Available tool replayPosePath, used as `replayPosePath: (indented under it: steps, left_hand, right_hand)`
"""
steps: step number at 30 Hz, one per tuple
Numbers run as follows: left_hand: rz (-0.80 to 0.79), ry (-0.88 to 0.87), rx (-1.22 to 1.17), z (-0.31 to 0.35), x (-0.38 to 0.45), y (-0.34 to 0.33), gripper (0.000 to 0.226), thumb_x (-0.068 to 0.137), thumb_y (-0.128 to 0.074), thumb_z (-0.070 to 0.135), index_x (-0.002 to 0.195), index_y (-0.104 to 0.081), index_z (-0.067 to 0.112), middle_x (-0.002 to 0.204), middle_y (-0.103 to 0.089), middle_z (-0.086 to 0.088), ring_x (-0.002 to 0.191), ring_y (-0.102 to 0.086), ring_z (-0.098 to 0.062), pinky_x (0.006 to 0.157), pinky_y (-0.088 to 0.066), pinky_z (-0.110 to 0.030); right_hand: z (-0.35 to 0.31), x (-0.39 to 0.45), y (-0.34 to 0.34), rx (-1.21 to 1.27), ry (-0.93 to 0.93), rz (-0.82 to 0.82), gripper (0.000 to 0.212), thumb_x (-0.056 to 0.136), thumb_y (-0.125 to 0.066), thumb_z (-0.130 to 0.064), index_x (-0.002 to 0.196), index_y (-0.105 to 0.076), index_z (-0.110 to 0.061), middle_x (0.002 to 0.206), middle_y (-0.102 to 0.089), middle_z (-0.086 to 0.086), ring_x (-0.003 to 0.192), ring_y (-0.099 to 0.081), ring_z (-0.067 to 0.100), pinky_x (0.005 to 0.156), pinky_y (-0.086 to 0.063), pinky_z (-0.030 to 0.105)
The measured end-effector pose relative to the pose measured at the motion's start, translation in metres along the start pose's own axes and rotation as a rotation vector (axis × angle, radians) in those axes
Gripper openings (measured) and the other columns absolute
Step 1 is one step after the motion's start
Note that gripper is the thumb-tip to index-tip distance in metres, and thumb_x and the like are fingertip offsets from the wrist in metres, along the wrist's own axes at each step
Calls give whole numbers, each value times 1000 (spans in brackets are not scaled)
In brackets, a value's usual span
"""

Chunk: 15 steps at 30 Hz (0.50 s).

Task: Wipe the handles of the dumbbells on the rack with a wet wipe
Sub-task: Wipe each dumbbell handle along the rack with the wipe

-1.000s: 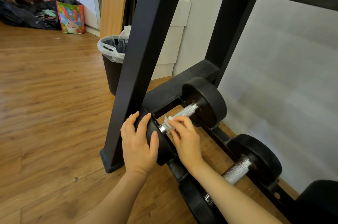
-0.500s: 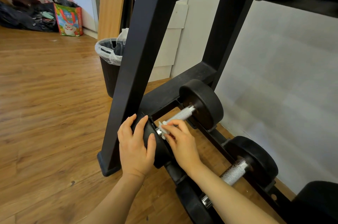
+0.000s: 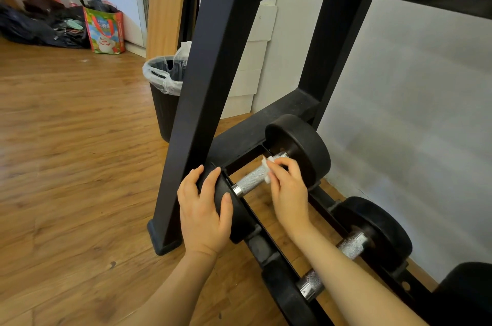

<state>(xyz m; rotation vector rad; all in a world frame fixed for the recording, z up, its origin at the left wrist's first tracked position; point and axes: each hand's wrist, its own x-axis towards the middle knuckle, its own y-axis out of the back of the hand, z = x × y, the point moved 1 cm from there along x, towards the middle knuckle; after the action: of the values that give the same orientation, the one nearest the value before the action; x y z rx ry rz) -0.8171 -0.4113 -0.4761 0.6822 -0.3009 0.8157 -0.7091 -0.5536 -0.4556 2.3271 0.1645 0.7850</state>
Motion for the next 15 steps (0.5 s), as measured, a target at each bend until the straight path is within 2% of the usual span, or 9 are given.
replayPosePath:
  steps: [3, 5, 11, 13, 15]
  left_hand:
    - [0, 5, 1, 0, 0, 0, 54, 89, -43, 43, 137, -51, 20, 145, -40, -8, 135, -34, -27, 104, -30, -40]
    - [-2, 5, -1, 0, 0, 0, 54, 89, -42, 43, 137, -51, 19, 145, -41, -8, 134, -35, -27, 104, -30, -39]
    - [7, -12, 1, 0, 0, 0, 53, 90, -43, 41, 136, -52, 19, 143, -42, -10, 134, -36, -28, 105, -29, -38]
    - [7, -11, 5, 0, 1, 0, 53, 90, -43, 42, 137, -52, 19, 143, -42, -9, 134, -36, -28, 105, -29, -38]
    - [3, -4, 6, -1, 1, 0, 53, 89, -43, 43, 137, -52, 19, 144, -42, -9, 134, -35, -27, 105, -30, -39]
  right_hand:
    - [-5, -12, -11, -19, 69, -73, 35, 96, -55, -13, 130, -58, -19, 124, -44, -15, 100, -53, 1, 83, -49, 11]
    - [-6, -15, -14, -30, 112, -116, 34, 96, -55, -15, 129, -58, -20, 124, -45, -12, 97, -55, 2, 81, -49, 11]
    - [2, 8, 3, -47, -28, 66, 29, 97, -53, -14, 124, -62, -13, 125, -51, -6, 102, -50, -3, 80, -39, 2]
    - [-2, -1, -1, 8, 11, 51, 28, 96, -54, -16, 123, -62, -14, 120, -51, -10, 100, -53, -5, 82, -42, 4]
    - [-7, -16, -12, 0, 113, -35, 29, 96, -55, -17, 124, -61, -16, 120, -50, -10, 100, -55, -1, 85, -47, 9]
